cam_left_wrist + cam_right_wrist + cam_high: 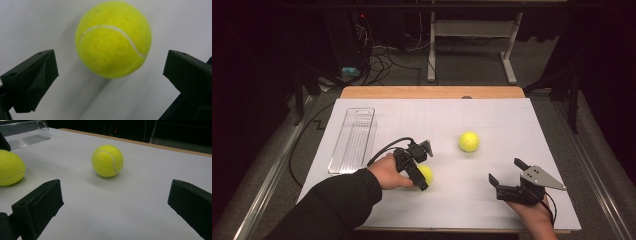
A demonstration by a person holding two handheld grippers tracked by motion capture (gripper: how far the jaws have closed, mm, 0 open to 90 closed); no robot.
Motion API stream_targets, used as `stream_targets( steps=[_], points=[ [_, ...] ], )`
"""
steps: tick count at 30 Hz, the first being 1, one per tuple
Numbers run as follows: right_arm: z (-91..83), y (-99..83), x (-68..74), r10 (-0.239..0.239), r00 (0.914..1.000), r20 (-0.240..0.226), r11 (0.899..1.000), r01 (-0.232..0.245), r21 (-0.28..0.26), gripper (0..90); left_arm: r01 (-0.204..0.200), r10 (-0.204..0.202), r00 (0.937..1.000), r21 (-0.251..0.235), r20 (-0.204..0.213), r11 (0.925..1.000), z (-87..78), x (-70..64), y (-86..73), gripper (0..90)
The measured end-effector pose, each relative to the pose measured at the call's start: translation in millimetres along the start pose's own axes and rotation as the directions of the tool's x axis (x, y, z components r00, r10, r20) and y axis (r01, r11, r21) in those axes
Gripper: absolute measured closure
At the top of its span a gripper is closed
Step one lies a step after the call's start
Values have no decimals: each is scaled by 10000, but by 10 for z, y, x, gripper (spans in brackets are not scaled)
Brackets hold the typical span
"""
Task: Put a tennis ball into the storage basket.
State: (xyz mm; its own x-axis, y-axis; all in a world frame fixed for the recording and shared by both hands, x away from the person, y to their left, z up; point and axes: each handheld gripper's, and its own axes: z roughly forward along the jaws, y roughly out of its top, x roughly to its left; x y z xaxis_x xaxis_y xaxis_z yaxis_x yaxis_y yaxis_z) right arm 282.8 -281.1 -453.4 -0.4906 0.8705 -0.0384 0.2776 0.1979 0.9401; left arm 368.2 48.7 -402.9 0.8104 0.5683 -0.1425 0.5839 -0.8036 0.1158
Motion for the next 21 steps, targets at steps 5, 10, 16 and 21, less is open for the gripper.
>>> stream_targets(
  steps=[5, 10, 16, 21],
  points=[
    [-1, 1, -1, 6, 10000, 2, 10000, -6, -5, 0, -54, 51, 9998, 149, 201, 9999, 64, -6, 113, 7],
    [-5, 1, -4, 7, 10000, -11, 10000, -7, -30, 0, -4, 1, 9999, 244, 143, 9997, 108, -14, 154, 55],
    [-7, 3, -5, -29, 10000, -25, 10000, 29, -71, 0, 41, -46, 9999, 377, 153, 9993, 119, 13, 160, 188],
    [-5, 4, -2, -45, 10000, -22, 10000, 44, -66, 0, 78, -86, 9996, 288, 280, 9996, 105, 30, 154, 267]
  ],
)
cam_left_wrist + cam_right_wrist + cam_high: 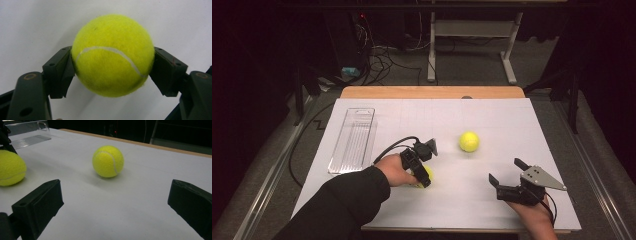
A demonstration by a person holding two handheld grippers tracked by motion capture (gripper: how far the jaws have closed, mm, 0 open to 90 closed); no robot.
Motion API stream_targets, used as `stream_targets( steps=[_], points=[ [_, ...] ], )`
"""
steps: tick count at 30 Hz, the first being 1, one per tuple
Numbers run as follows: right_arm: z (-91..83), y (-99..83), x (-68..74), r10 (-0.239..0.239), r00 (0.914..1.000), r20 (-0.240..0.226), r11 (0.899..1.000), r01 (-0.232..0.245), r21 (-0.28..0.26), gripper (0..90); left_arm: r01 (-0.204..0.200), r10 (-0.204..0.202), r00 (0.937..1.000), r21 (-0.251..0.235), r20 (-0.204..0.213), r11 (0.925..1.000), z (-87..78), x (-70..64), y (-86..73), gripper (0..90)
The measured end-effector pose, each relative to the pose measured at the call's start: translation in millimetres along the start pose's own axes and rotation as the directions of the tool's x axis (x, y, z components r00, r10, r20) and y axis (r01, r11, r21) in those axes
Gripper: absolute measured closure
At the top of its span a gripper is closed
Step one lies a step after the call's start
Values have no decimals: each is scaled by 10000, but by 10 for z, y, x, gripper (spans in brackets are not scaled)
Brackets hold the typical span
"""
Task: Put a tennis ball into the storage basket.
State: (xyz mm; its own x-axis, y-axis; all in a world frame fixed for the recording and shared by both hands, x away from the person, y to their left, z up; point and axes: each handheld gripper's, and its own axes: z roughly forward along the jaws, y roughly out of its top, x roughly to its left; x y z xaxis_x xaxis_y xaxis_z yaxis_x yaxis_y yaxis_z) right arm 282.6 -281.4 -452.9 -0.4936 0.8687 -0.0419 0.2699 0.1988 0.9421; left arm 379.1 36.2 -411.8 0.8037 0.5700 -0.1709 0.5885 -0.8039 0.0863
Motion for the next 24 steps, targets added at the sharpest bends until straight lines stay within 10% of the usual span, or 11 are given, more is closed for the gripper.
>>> stream_targets(
  steps=[24],
  points=[
    [1, -1, 9, 21, 10000, -14, 10000, -21, 34, 0, 101, -105, 9997, -182, -202, 9998, -541, 98, -110, 269]
  ],
)
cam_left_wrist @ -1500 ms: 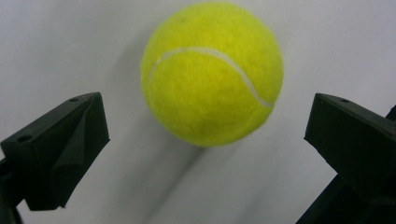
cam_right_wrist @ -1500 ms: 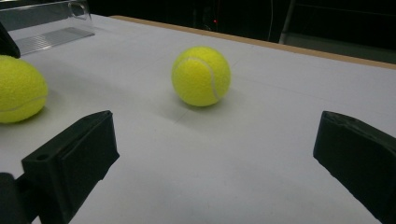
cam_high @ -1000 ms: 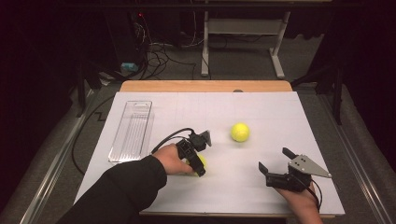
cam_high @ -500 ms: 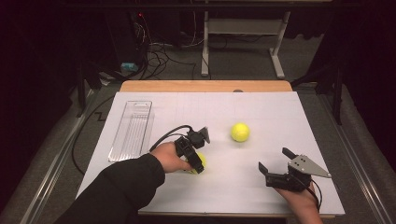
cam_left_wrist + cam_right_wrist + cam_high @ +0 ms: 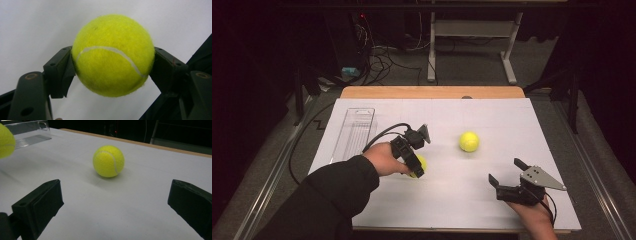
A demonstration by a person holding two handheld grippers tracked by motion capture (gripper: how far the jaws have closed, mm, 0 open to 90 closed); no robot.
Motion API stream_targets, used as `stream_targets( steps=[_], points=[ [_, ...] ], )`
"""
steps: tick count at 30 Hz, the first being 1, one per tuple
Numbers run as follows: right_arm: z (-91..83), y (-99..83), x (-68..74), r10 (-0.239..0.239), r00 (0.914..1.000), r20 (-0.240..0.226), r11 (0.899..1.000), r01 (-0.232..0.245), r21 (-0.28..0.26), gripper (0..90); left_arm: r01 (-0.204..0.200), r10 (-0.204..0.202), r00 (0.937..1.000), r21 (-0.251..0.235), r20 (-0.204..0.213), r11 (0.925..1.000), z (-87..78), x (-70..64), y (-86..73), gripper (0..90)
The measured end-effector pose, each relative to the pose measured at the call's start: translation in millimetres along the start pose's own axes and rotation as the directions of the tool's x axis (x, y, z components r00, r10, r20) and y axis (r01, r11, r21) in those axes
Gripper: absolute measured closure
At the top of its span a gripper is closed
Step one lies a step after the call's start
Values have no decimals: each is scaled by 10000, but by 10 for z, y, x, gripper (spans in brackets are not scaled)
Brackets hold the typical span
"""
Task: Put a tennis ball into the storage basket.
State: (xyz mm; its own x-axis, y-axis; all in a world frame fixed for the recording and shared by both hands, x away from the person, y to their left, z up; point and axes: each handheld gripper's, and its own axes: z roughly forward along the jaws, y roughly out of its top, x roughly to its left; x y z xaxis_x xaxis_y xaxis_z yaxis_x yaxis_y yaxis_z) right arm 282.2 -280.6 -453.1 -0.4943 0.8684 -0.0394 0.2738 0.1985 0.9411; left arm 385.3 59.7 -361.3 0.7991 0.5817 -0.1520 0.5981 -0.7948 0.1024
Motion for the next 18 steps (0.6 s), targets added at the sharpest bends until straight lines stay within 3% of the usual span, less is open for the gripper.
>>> stream_targets(
  steps=[8, 18],
  points=[
    [3, 0, 0, -26, 10000, -8, 10000, 26, 16, 0, 305, -305, 9995, 22, -99, 9995, -180, 132, -87, 269],
    [9, -4, 4, -26, 10000, -32, 10000, 26, 31, 0, 914, -918, 9945, -121, -494, 9957, -439, 355, -233, 269]
  ],
)
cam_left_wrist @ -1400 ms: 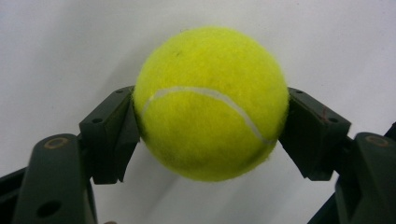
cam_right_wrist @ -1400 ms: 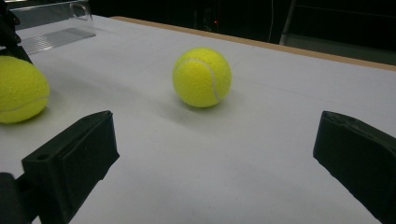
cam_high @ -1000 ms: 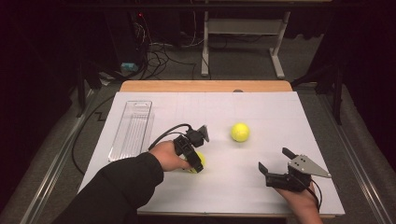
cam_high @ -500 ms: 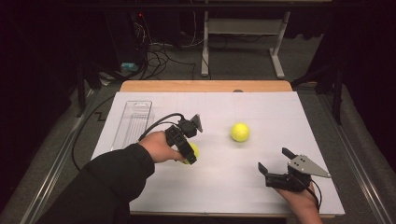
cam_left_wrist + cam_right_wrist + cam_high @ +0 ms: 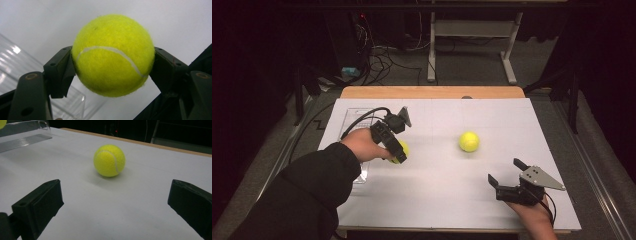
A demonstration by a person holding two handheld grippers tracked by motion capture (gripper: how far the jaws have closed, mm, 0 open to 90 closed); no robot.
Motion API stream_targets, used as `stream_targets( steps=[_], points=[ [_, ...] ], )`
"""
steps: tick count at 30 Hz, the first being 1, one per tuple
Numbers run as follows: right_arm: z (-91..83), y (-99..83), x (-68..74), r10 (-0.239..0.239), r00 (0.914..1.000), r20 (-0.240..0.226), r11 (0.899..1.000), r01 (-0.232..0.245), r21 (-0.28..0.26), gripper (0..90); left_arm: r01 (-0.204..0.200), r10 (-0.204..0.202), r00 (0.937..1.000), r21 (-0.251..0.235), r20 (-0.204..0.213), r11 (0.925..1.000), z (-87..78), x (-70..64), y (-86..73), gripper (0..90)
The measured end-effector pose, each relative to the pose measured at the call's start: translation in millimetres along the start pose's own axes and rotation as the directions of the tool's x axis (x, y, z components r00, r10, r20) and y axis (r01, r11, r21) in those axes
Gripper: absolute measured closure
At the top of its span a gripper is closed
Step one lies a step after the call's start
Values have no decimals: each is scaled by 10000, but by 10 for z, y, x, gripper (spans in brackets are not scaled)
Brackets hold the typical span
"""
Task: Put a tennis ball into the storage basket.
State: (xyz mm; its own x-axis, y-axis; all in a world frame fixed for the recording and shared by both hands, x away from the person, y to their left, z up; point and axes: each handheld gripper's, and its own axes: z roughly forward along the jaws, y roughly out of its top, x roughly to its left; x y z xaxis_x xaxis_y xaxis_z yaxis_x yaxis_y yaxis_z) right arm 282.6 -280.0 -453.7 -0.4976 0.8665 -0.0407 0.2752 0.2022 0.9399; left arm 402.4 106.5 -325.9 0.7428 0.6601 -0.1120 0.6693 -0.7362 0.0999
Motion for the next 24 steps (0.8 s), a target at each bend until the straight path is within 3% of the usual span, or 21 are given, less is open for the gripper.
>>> stream_targets(
  steps=[10, 15, 24],
  points=[
    [6, -6, -7, 7, 10000, -21, 10000, -7, 17, 0, 805, -804, 9959, -5, -410, 9968, -190, 329, -119, 270],
    [6, -6, -9, 7, 10000, -33, 10000, -7, 4, 0, 1032, -1026, 9932, 70, -554, 9946, -219, 430, -170, 269],
    [10, -9, -5, 17, 10000, -40, 10000, -17, 54, 0, 1656, -1640, 9841, 172, -685, 9860, -269, 671, -349, 269]
  ],
)
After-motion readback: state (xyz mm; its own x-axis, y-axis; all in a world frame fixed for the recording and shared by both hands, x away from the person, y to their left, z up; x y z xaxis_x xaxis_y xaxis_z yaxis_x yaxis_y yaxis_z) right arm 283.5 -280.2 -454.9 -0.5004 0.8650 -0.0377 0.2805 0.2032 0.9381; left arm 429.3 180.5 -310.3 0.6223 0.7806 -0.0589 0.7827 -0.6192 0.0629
